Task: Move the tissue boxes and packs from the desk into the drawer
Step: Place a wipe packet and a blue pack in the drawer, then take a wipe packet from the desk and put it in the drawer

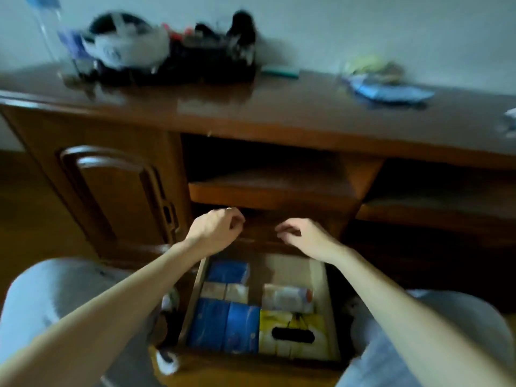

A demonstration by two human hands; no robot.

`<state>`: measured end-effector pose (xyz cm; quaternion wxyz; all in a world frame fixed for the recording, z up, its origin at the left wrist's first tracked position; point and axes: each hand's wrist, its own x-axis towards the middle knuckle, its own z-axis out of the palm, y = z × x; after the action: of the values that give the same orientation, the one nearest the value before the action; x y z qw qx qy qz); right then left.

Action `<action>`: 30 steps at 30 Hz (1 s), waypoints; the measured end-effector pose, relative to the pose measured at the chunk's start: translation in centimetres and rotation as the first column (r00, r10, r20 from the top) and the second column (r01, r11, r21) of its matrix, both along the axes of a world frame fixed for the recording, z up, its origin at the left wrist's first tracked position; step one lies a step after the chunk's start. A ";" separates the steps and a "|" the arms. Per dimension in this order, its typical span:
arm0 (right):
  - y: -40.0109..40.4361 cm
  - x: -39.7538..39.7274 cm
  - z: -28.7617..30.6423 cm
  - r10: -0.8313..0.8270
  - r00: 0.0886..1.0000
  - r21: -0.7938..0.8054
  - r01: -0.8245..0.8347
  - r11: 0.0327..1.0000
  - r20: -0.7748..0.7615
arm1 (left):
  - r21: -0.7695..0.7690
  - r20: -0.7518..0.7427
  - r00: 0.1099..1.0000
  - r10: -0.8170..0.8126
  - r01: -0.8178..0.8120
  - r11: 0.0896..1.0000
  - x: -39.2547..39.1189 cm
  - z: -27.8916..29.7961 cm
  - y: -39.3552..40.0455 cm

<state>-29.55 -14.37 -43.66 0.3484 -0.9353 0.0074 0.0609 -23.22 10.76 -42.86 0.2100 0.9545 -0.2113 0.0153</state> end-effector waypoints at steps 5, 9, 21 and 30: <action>-2.7 -0.9 12.6 -0.057 0.921 -0.052 0.083 0.995 0.385 | -0.140 0.425 0.905 -0.033 0.102 0.985 -0.2 13.2 -1.6; -4.9 1.3 18.5 -0.065 0.772 -0.252 0.285 0.925 0.632 | -0.162 0.532 0.847 -0.014 0.118 0.980 2.0 19.7 -3.2; -8.4 7.1 17.5 -0.057 0.667 -0.437 0.547 0.714 0.743 | -0.151 0.369 0.929 -0.037 0.099 0.984 12.2 20.4 -11.3; -11.6 13.8 19.5 -0.111 0.751 -0.522 0.549 0.652 0.651 | -0.068 0.347 0.936 -0.054 0.082 0.994 19.4 18.2 -16.0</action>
<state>-15.74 -26.01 -24.12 -0.0327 -0.9494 0.1055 -0.2942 -3.80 -5.29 -24.66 0.2089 0.9199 -0.2769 0.1833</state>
